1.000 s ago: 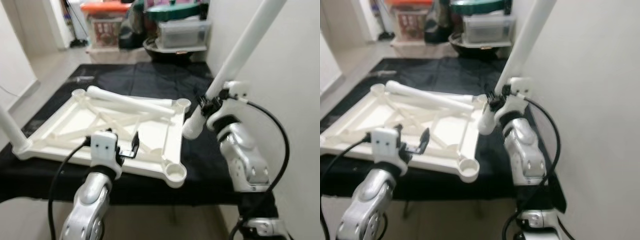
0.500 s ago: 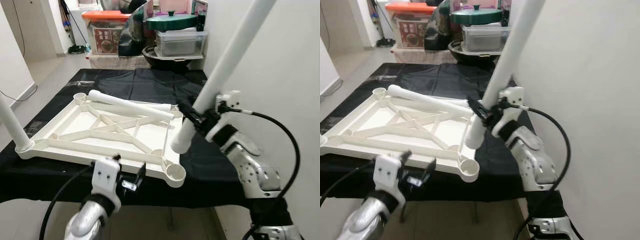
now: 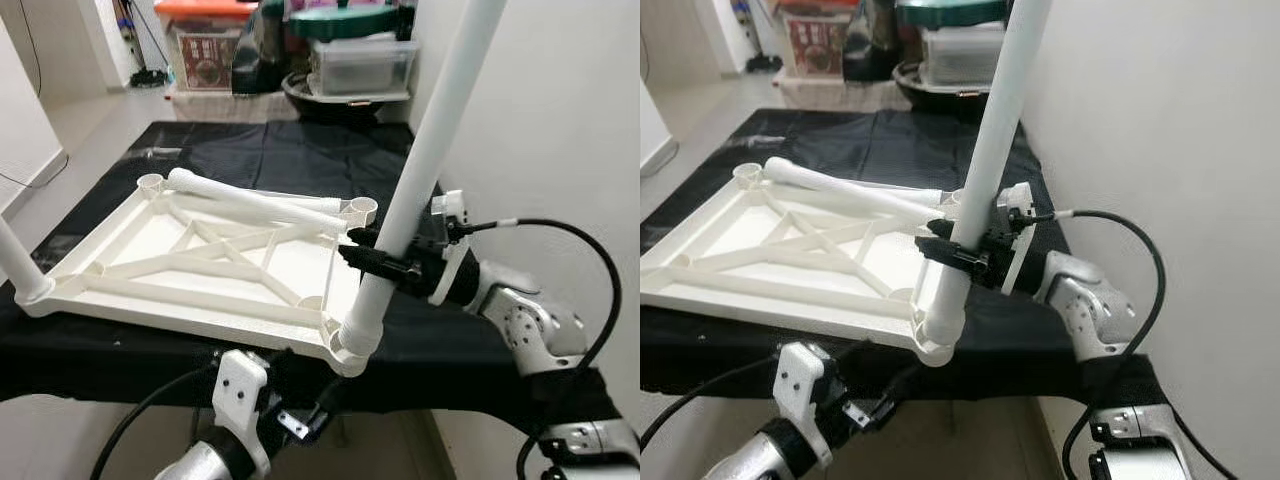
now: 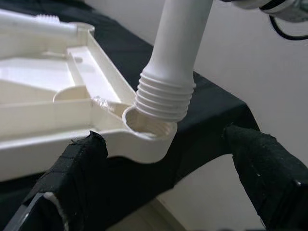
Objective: Building children table
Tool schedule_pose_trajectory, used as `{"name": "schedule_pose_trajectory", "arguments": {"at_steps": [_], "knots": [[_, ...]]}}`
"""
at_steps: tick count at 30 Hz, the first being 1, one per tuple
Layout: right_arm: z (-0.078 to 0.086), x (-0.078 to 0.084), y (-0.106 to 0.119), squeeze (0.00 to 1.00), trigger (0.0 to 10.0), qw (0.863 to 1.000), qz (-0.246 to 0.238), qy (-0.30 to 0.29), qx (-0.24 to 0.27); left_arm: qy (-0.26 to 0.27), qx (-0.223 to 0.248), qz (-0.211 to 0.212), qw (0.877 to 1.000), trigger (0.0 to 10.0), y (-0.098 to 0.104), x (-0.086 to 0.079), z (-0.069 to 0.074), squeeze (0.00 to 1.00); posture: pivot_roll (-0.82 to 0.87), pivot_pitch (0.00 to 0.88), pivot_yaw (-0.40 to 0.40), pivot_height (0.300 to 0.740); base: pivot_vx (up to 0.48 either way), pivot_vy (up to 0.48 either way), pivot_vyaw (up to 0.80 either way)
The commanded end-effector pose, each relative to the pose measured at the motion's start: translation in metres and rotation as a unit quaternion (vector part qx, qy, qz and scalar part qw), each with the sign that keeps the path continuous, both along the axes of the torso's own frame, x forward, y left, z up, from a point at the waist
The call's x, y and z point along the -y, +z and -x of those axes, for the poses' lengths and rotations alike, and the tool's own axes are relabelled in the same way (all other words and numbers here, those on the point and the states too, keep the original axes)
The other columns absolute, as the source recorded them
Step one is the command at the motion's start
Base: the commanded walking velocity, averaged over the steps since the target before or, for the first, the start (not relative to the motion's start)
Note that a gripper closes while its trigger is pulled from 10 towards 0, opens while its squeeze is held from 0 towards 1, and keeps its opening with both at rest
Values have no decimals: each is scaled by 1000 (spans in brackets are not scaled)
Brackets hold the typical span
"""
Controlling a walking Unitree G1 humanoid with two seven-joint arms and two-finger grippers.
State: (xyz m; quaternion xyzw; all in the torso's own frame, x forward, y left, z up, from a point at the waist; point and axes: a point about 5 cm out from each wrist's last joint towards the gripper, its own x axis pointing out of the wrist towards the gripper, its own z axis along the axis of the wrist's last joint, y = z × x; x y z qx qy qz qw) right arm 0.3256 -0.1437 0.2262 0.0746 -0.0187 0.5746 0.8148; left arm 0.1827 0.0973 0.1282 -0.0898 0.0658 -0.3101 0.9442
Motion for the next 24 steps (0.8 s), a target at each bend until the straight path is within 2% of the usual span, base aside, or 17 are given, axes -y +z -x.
{"name": "schedule_pose_trajectory", "arguments": {"at_steps": [1, 7, 16, 24], "knots": [[-1, -4, 6, 0, 10000, 1000, -3, 24, 16, -12, -11, 6, 1000, 10000, 0, 0, 6, 0, 74, 154, -40, 740, 0, 0, 0], [-3, -10, 5, 0, 10000, 998, 13, 58, 26, -14, -22, 10, 1000, 10000, 0, -1, 12, 0, 86, 184, -42, 740, 0, 0, 0], [2, -10, 4, 0, 10000, 994, 17, 107, 20, -14, -26, 8, 1000, 10000, 2, -2, 16, 0, 88, 201, -40, 740, 0, 0, 0], [-1, -9, -7, 0, 10000, 991, 61, 119, 31, -17, -29, 5, 999, 10000, 4, -2, 18, 0, 93, 206, -45, 740, 0, 0, 0]]}}
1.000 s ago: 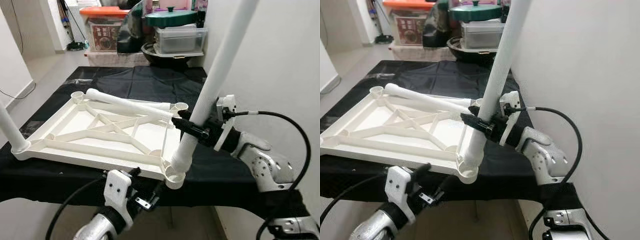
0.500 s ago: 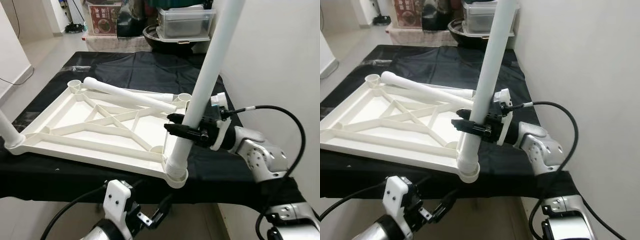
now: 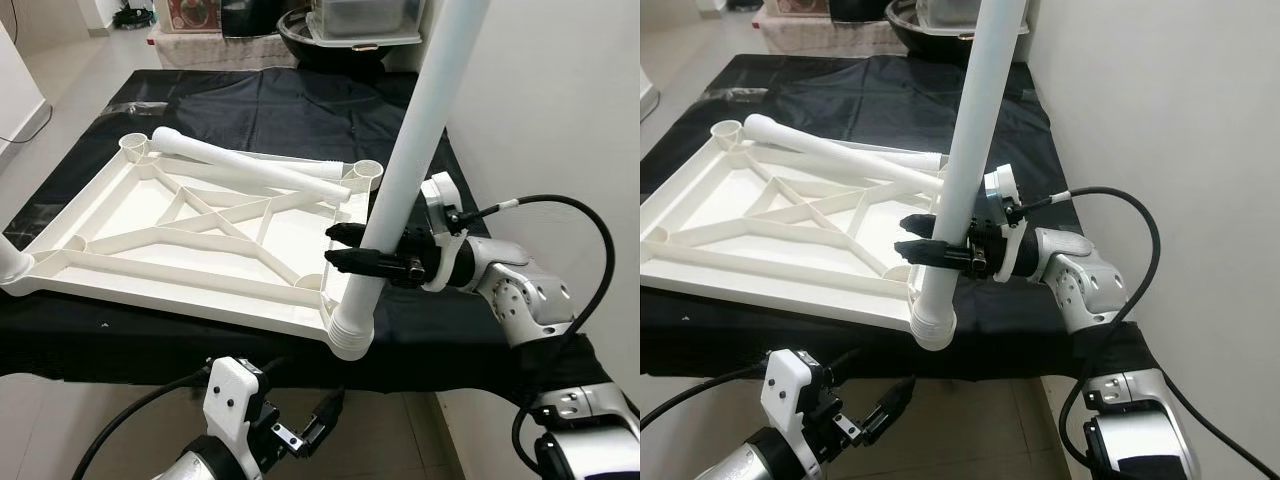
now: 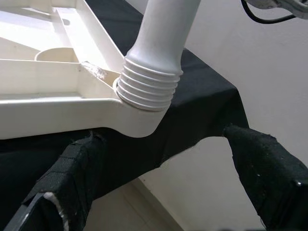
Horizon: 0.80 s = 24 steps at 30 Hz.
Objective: Building children table
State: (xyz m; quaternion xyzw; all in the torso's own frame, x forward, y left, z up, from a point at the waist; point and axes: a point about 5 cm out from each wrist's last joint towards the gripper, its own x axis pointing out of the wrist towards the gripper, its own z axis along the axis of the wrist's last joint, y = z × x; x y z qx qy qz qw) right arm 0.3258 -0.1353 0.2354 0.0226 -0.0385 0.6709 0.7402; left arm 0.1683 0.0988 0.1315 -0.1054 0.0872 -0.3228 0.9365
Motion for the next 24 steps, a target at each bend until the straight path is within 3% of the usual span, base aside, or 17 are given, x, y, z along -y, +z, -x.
{"name": "schedule_pose_trajectory", "arguments": {"at_steps": [1, 6, 18, 20, 21, 22, 23, 24], "knots": [[-1, -1, -16, 0, 10000, 999, 36, -2, -20, -2, -5, -4, 1000, 10000, 0, 0, 3, 0, 93, 206, -45, 740, 0, 0, 0], [-8, -6, -21, 0, 10000, 997, 76, -18, 8, 1, -4, -7, 1000, 10000, 1, 0, 4, 0, 93, 205, -46, 740, 0, 0, 0], [-13, -8, -21, 0, 10000, 993, 103, -44, 32, 1, -4, -9, 1000, 10000, 1, 0, 3, 0, 88, 199, -49, 740, 0, 0, 0], [-19, -7, -22, 0, 10000, 990, 115, -76, 41, 1, -3, -10, 1000, 10000, 1, 1, 3, 0, 88, 195, -51, 740, 0, 0, 0], [-30, -5, -22, 0, 10000, 982, 120, -141, 47, 0, -3, -11, 1000, 10000, 0, 1, 3, 0, 86, 187, -52, 740, 0, 0, 0], [-30, -5, -22, 0, 10000, 982, 120, -141, 47, 0, -3, -11, 1000, 10000, 0, 1, 3, 0, 86, 187, -52, 740, 0, 0, 0], [-40, -3, -22, 0, 10000, 972, 123, -193, 51, 0, -3, -11, 1000, 10000, 0, 1, 2, 0, 85, 181, -53, 740, 0, 0, 0], [-40, -3, -22, 0, 10000, 972, 123, -193, 51, 0, -3, -11, 1000, 10000, 0, 1, 2, 0, 85, 181, -53, 740, 0, 0, 0]]}}
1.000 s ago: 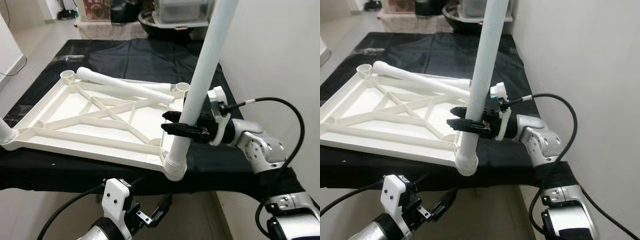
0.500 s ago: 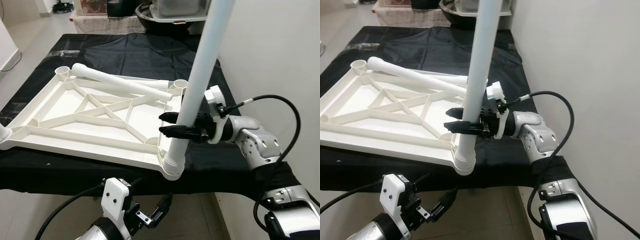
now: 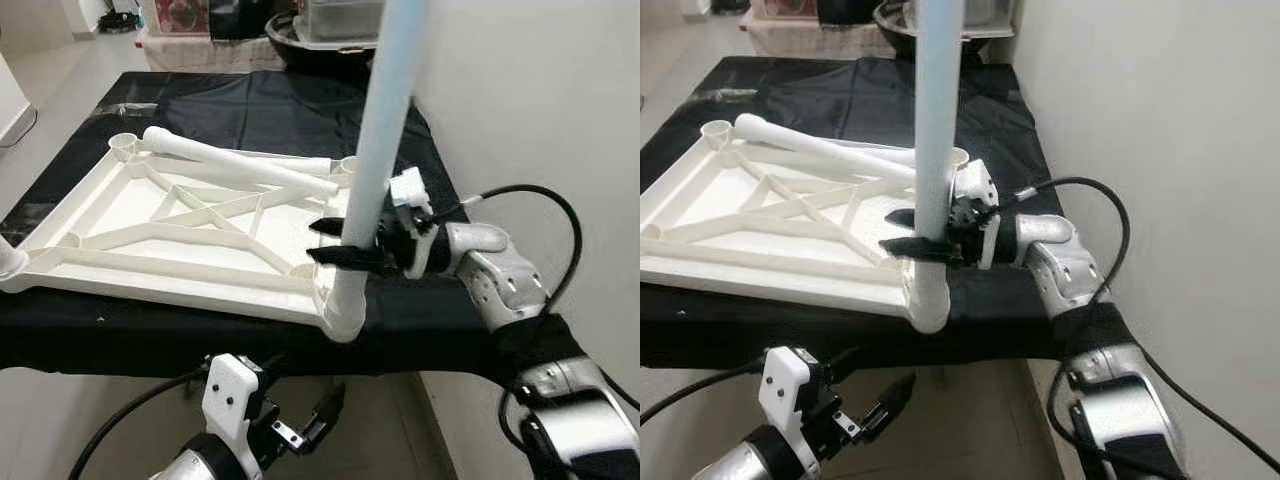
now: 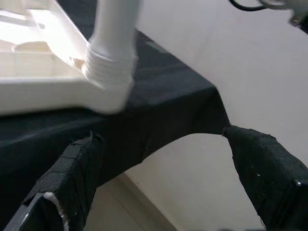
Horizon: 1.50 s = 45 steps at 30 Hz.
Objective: Building children table
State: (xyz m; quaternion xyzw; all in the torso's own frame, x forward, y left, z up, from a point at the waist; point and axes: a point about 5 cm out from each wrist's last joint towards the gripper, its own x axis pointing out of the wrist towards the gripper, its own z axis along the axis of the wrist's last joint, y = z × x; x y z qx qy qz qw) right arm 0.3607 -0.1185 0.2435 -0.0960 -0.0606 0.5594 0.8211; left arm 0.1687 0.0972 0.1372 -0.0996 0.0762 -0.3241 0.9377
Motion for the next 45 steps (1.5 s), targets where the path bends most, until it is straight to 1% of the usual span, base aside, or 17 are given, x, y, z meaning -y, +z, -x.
{"name": "schedule_pose_trajectory", "arguments": {"at_steps": [1, 2, 7, 8, 11, 17, 18, 21, 22, 23, 29, 33, 36, 39, 41, 43, 45], "knots": [[-12, 16, -30, 0, 10000, 993, 39, -104, -36, 0, -15, -10, 1000, 10000, -6, 0, 2, 0, 86, 177, -55, 740, 0, 0, 0], [-12, 16, -30, 0, 10000, 993, 39, -104, -36, 0, -15, -10, 1000, 10000, -6, 0, 2, 0, 86, 177, -55, 740, 0, 0, 0], [-24, 20, -35, 0, 10000, 977, 27, -207, -48, 0, -14, -12, 1000, 10000, -7, 1, 3, 0, 85, 169, -61, 740, 0, 0, 0], [-27, 20, -41, 0, 10000, 964, 20, -255, -68, 1, -14, -12, 1000, 10000, -7, 1, 3, 0, 85, 169, -61, 740, 0, 0, 0], [-30, 22, -44, 0, 10000, 954, 10, -289, -80, 0, -15, -13, 1000, 10000, -7, 1, 3, 0, 85, 167, -61, 740, 0, 0, 0], [-38, 31, -47, 0, 10000, 907, -72, -397, -125, -1, -15, -14, 1000, 10000, -8, 1, 3, 0, 85, 159, -62, 740, 0, 0, 0], [-38, 31, -47, 0, 10000, 907, -72, -397, -125, -1, -15, -14, 1000, 10000, -8, 1, 3, 0, 85, 159, -62, 740, 0, 0, 0], [-39, 34, -49, 0, 10000, 879, -94, -450, -124, -2, -15, -14, 1000, 10000, -8, 2, 3, 0, 84, 161, -62, 740, 0, 0, 0], [-39, 34, -49, 0, 10000, 879, -94, -450, -124, -2, -15, -14, 1000, 10000, -8, 2, 3, 0, 84, 161, -62, 740, 0, 0, 0], [-38, 35, -50, 0, 10000, 862, -106, -483, -114, -3, -14, -14, 1000, 10000, -8, 2, 2, 0, 84, 162, -62, 740, 0, 0, 0], [-26, 20, -48, 0, 10000, 850, -112, -512, -60, -2, -13, -15, 1000, 10000, -8, 1, 1, 0, 80, 166, -56, 740, 0, 0, 0], [-21, 14, -47, 0, 10000, 828, -111, -548, -39, -2, -13, -14, 1000, 10000, -7, 1, 0, 0, 77, 168, -53, 740, 0, 0, 0], [-19, 13, -46, 0, 10000, 820, -107, -561, -30, -2, -13, -15, 1000, 10000, -7, 1, 0, 0, 77, 168, -51, 740, 0, 0, 0], [-18, 7, -44, 0, 10000, 801, -96, -590, -25, -3, -13, -15, 1000, 10000, -7, 1, -1, 0, 77, 168, -53, 740, 0, 0, 0], [-18, 7, -44, 0, 10000, 801, -96, -590, -25, -3, -13, -15, 1000, 10000, -7, 1, -1, 0, 77, 168, -53, 740, 0, 0, 0], [-18, 3, -44, 0, 10000, 766, -104, -633, -46, -2, -13, -15, 1000, 10000, -8, 1, -1, 0, 77, 168, -55, 740, 0, 0, 0], [-18, 3, -44, 0, 10000, 766, -104, -633, -46, -2, -13, -15, 1000, 10000, -8, 1, -1, 0, 77, 168, -55, 740, 0, 0, 0]]}}
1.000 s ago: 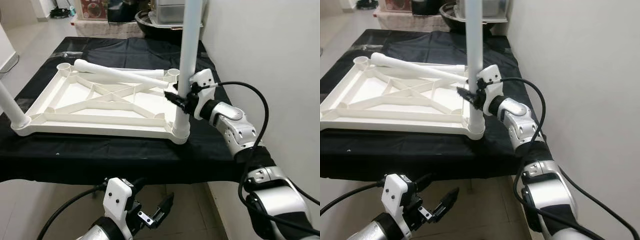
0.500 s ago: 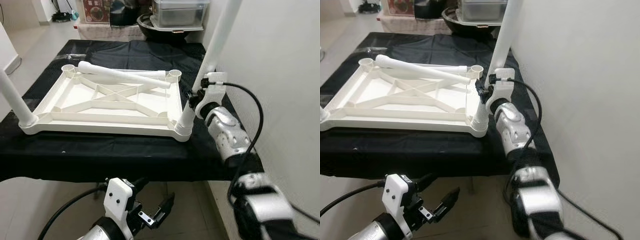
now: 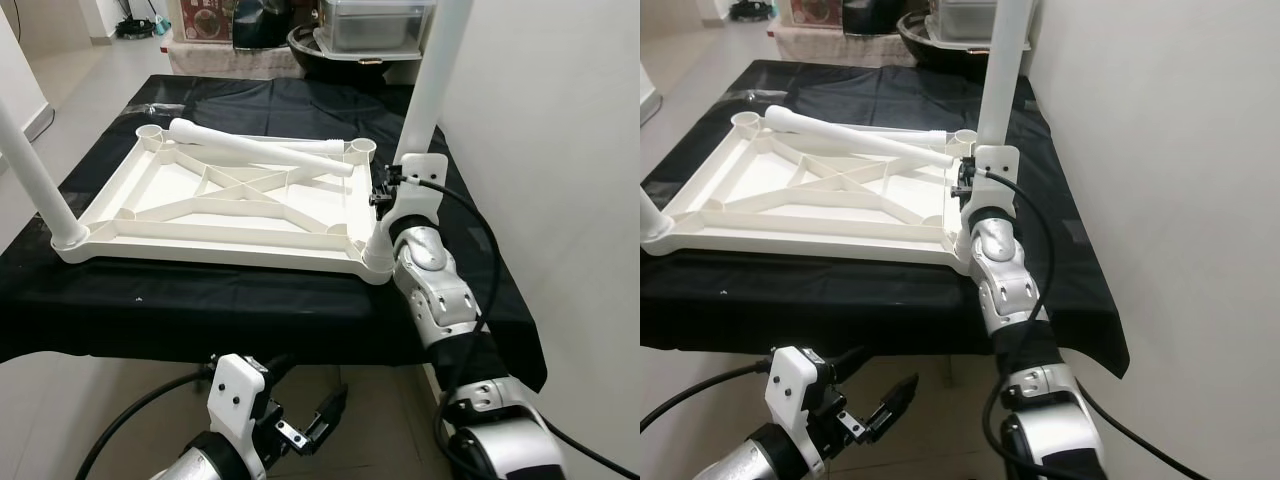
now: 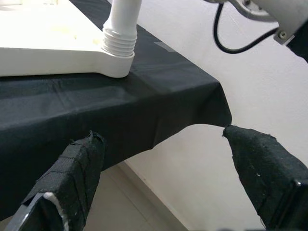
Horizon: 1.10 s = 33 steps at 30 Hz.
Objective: Building children table
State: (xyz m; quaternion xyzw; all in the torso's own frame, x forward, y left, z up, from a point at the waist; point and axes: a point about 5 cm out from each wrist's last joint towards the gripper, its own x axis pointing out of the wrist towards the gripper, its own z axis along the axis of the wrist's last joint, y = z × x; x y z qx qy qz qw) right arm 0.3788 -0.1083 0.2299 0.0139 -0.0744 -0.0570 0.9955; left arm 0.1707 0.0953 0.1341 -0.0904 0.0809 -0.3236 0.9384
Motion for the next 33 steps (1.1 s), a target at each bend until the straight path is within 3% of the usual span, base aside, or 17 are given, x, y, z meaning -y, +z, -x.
{"name": "schedule_pose_trajectory", "arguments": {"at_steps": [1, 2, 6, 14, 18, 24, 28, 29, 30, 31, 33], "knots": [[0, 15, -31, 0, 10000, 994, -1, -69, -81, -2, -11, -5, 1000, 10000, -5, -1, 1, 0, 78, 168, -56, 740, 0, 0, 0], [0, 15, -31, 0, 10000, 994, -1, -69, -81, -2, -11, -5, 1000, 10000, -5, -1, 1, 0, 78, 168, -56, 740, 0, 0, 0], [9, 22, -28, 0, 10000, 973, -51, -205, -87, -1, -11, -4, 1000, 10000, -5, 0, 1, 0, 78, 168, -59, 740, 0, 0, 0], [19, 15, -19, 0, 10000, 962, -45, -260, -69, -2, -11, -4, 1000, 10000, -5, 0, 0, 0, 78, 168, -59, 740, 0, 0, 0], [19, 6, -8, 0, 10000, 971, -39, -234, -36, -2, -11, -4, 1000, 10000, -6, 0, -1, 0, 80, 166, -61, 740, 0, 0, 0], [19, 2, 41, 0, 10000, 980, -47, -171, 85, 0, -15, 1, 1000, 10000, -7, 0, -3, 0, 75, 158, -63, 740, 0, 0, 0], [23, 1, 61, 0, 10000, 981, -43, -127, 141, 0, -17, 3, 1000, 10000, -8, 0, -4, 0, 71, 152, -61, 740, 0, 0, 0], [27, -4, 75, 0, 10000, 980, -44, -58, 183, -1, -19, 4, 1000, 10000, -9, 0, -4, 0, 70, 146, -62, 740, 0, 0, 0], [30, -6, 79, 0, 10000, 979, -48, -34, 196, -2, -19, 4, 1000, 10000, -9, 0, -5, 0, 68, 137, -60, 740, 0, 0, 0], [30, -6, 79, 0, 10000, 979, -48, -34, 196, -2, -19, 4, 1000, 10000, -9, 0, -5, 0, 68, 137, -60, 740, 0, 0, 0], [30, -10, 79, 0, 10000, 980, -56, 22, 192, -4, -17, 2, 1000, 10000, -9, 0, -7, 0, 66, 128, -59, 740, 0, 0, 0]]}}
